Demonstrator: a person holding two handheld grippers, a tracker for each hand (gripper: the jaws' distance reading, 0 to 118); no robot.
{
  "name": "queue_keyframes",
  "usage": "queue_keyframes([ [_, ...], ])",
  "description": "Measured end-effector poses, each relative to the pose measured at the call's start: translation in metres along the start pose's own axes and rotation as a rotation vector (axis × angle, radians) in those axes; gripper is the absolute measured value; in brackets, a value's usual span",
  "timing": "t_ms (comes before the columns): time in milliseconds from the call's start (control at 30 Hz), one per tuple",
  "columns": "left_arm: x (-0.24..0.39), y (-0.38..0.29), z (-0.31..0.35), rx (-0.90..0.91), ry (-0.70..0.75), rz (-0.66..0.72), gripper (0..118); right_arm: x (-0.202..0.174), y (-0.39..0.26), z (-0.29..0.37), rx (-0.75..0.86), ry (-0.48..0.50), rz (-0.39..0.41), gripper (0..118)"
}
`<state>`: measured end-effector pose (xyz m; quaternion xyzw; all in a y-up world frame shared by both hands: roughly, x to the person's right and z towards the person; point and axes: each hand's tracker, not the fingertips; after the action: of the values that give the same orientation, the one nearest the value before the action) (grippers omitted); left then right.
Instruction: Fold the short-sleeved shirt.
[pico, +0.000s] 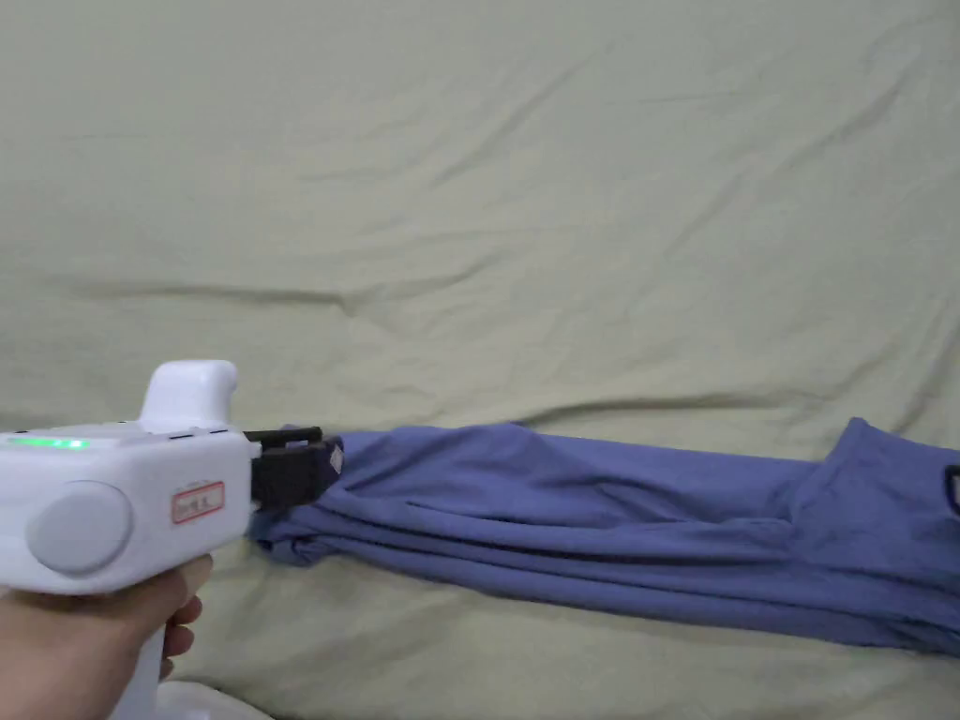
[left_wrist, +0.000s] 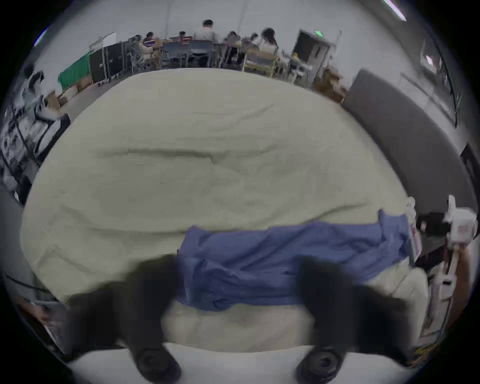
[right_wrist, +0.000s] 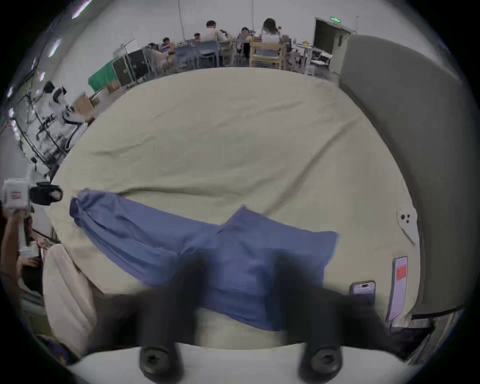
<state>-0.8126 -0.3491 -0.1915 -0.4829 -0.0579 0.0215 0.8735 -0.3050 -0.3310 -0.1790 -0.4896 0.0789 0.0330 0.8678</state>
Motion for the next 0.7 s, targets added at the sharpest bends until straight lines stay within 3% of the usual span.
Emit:
queue_keyframes([
  [33, 0.002, -0.001, -0.002, 0.02, -0.017, 0.002, 0, -0.006, -0.003, -0.006, -0.036, -0.063, 0.036, 2],
  [133, -0.021, -0.008, -0.009, -0.012, -0.158, 0.138, 0, -0.015, -0.008, -0.013, -0.039, 0.022, 0.031, 2],
  [200, -0.037, -0.006, -0.011, 0.035, -0.105, 0.212, 0, -0.014, -0.008, -0.014, -0.033, 0.049, -0.003, 2],
  [233, -0.044, -0.004, -0.014, 0.054, -0.083, 0.21, 47, -0.018, -0.005, -0.012, -0.033, 0.045, 0.001, 2],
  [267, -0.053, -0.002, -0.016, 0.072, -0.064, 0.182, 106, -0.019, -0.004, -0.011, -0.028, 0.047, 0.0, 2],
  [300, -0.06, 0.0, -0.027, 0.048, -0.046, 0.177, 118, -0.018, -0.002, -0.01, -0.019, 0.058, -0.006, 2],
  [333, -0.066, -0.004, -0.038, 0.067, -0.065, 0.184, 118, -0.017, 0.0, -0.008, -0.008, 0.093, -0.02, 2],
  [433, -0.078, -0.007, -0.061, -0.132, -0.19, 0.254, 118, -0.018, 0.003, -0.008, 0.006, 0.196, -0.06, 2],
  [567, -0.1, -0.017, -0.108, -0.257, -0.392, 0.386, 118, -0.021, 0.006, -0.003, 0.017, 0.223, -0.05, 2],
  [700, -0.11, -0.022, -0.103, -0.167, -0.455, 0.432, 118, -0.015, 0.002, -0.005, 0.024, 0.312, -0.079, 2],
])
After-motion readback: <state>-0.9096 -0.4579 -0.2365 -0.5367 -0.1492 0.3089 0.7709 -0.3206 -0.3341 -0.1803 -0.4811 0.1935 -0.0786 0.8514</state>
